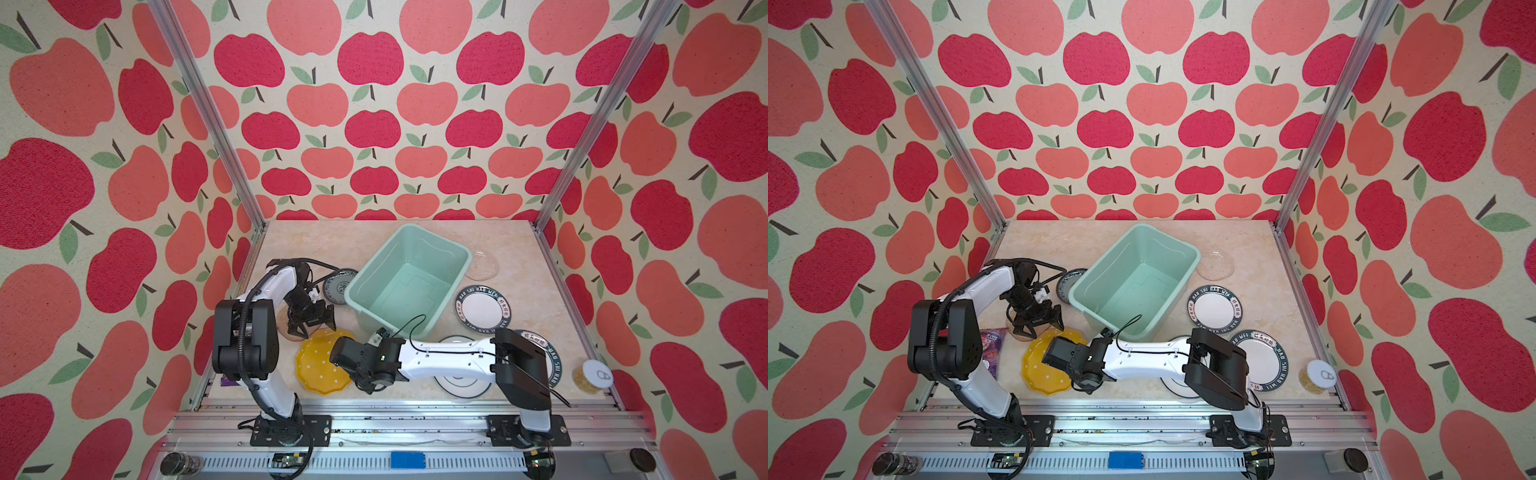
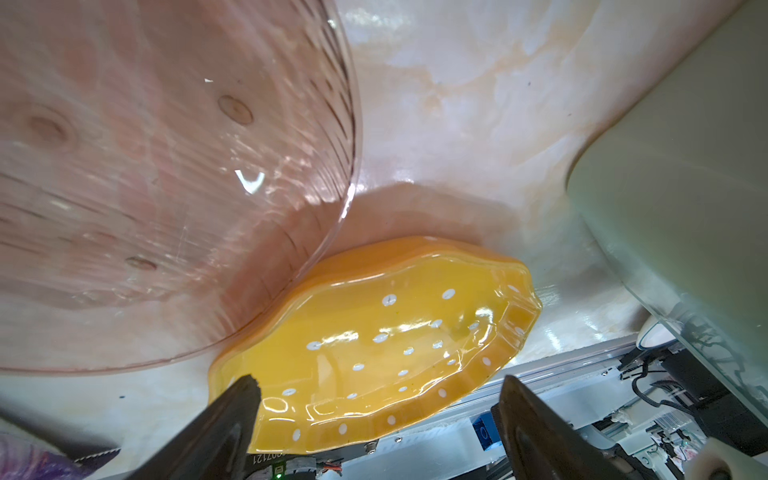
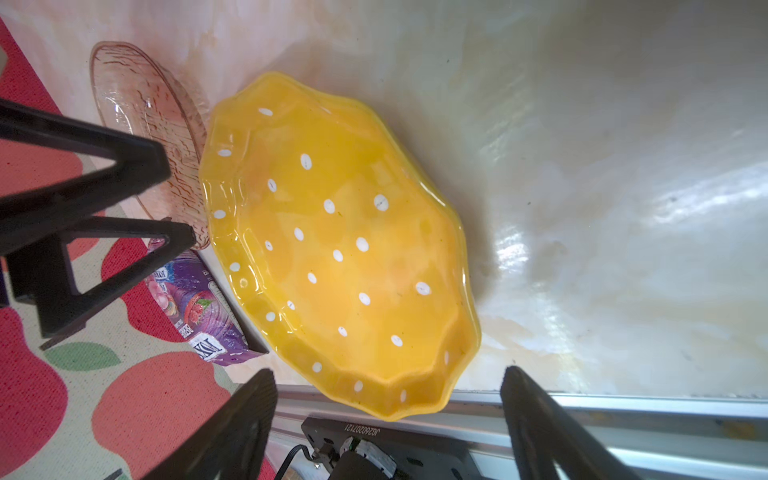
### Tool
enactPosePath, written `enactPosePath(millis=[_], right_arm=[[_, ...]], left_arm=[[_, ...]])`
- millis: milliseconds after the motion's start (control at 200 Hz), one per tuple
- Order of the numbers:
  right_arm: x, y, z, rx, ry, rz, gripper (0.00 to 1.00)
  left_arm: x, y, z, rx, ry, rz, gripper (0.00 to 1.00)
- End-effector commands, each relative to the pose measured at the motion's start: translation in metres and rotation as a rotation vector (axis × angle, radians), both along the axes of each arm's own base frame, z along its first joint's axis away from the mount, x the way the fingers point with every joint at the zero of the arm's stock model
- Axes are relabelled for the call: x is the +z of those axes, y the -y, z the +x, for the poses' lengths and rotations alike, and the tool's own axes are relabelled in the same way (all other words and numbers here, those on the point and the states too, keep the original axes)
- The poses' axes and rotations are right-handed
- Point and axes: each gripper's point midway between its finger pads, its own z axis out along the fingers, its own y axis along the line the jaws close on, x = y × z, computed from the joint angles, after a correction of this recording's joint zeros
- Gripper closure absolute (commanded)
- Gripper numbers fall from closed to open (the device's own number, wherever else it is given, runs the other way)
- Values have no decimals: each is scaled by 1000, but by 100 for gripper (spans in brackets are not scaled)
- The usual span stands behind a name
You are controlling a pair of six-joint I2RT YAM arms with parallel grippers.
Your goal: Place the plates into the plastic bin on the countertop
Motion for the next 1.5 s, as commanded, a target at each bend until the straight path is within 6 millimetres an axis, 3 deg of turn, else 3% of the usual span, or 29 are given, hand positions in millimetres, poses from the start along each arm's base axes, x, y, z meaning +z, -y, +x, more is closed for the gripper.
enactPosePath(millis=[0,330,645,966,1491], right_arm=[[-7,6,-1,29,-13,-64,12],[-12,3,3,46,-38,-91,12],[-22,-5,4,55,-66,-77,12],[-27,-8,8,65,-79,-79,11],[-34,-29,19,102,-52,20,7]], left_arm=[[-4,-9,-3,4,-30,49,7],[-14,-17,-6,26,-94,74,7],[-11,-31,-4,11,-31,145,8],[-26,-15,-8,55,-109,55,14],[-29,-7,-9,59,-125,29,15]])
